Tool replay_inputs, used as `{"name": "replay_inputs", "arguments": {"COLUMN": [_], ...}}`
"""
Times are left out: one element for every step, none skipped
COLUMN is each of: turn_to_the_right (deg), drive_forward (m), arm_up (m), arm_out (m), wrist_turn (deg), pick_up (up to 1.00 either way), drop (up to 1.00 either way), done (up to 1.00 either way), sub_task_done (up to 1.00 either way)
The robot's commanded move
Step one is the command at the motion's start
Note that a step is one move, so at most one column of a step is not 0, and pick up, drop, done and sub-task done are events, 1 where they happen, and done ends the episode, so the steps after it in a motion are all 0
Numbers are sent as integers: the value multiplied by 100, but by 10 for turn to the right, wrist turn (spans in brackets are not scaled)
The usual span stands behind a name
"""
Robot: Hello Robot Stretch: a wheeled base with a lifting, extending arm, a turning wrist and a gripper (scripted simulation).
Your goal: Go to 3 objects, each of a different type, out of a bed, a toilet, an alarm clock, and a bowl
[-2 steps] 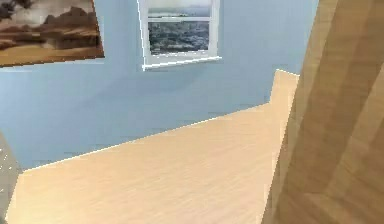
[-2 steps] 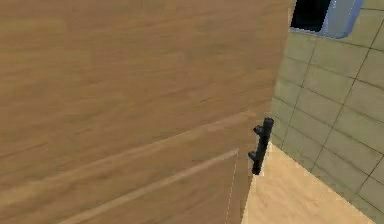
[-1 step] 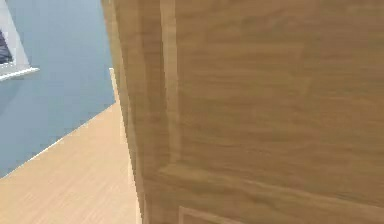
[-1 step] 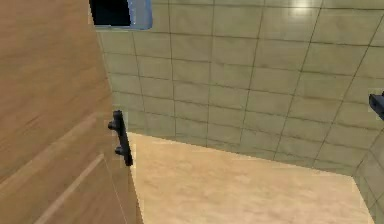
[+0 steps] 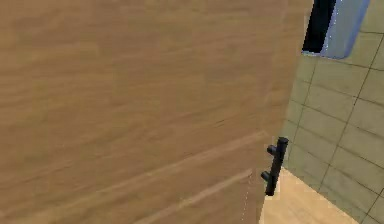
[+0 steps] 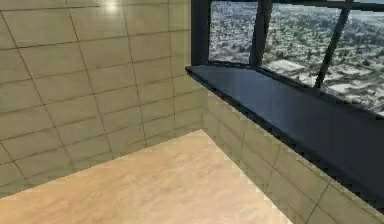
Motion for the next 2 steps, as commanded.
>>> {"name": "replay_inputs", "arguments": {"turn_to_the_right": [450,270], "drive_forward": [0,0], "arm_up": [0,0], "arm_out": [0,0], "wrist_turn": [0,0], "pick_up": [0,0], "drop": [0,0], "done": [0,0], "sub_task_done": [0,0]}}
